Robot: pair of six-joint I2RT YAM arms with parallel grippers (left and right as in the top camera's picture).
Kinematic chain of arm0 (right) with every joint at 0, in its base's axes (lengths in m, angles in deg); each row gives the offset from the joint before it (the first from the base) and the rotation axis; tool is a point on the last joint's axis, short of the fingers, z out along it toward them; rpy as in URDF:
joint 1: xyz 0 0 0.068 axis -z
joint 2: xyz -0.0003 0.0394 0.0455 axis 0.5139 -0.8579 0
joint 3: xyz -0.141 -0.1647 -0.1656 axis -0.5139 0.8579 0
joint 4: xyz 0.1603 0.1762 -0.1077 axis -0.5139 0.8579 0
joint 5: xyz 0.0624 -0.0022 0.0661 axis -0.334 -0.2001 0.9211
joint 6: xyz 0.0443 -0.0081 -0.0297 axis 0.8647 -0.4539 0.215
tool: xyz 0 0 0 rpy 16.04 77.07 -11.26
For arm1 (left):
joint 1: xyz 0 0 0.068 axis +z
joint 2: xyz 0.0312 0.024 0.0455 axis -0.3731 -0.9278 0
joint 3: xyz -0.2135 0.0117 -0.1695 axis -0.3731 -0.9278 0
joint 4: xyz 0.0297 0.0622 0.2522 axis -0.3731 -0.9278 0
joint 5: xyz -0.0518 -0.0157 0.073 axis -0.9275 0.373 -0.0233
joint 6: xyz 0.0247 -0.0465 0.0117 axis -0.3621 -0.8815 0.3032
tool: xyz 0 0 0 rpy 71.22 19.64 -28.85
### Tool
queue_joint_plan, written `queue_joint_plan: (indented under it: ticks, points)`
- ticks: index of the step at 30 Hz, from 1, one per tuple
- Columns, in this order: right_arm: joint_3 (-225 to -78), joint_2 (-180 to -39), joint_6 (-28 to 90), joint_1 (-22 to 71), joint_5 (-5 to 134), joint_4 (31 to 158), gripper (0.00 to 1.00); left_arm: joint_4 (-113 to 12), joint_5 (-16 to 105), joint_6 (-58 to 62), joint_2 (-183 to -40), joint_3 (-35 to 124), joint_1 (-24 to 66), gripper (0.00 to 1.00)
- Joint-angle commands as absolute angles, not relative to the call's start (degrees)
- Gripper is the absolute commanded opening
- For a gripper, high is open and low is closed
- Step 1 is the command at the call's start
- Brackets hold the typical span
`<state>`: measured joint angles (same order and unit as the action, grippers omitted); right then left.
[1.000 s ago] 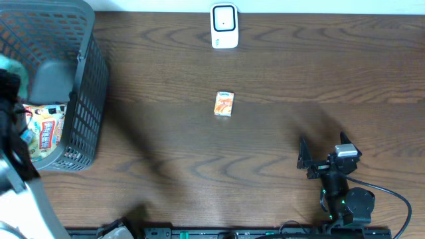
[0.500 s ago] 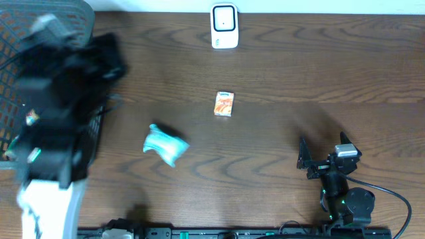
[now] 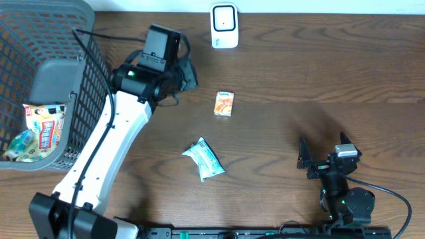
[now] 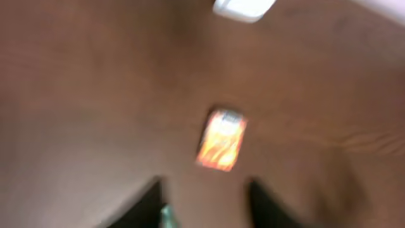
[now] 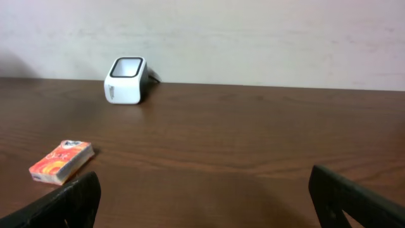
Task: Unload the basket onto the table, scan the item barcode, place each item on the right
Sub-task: 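Carry the green wipes pack out and lower it onto the table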
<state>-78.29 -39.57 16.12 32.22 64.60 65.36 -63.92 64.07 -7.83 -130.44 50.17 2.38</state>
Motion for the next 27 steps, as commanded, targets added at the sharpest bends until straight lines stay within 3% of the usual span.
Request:
queue_joint_plan:
  ticks: [1, 5, 10, 16, 27]
  points:
    - [-78.2, -39.35, 15.51, 31.79, 64.56, 65.6, 0.99, -70.59, 63.57, -7.18, -130.07, 50.61, 2.14, 0.58]
    - [-78.2, -39.35, 15.51, 31.79, 64.56, 65.6, 0.99, -81.26, 63.13, -11.24, -130.07, 50.37, 0.85, 0.72]
    - [-78.2, -39.35, 15.51, 31.79, 64.56, 65.6, 0.99, -85.28, 63.11, -14.67, -130.07, 47.11, -3.11, 0.73]
    - [-78.2, -39.35, 15.51, 31.79, 64.56, 65.6, 0.99, -82.57, 65.62, -26.67, -130.07, 36.42, -9.8, 0.73]
    - [-78.2, -39.35, 15.51, 31.79, 64.56, 65.6, 0.99, -65.41, 65.49, -43.98, -130.07, 23.46, -15.22, 0.73]
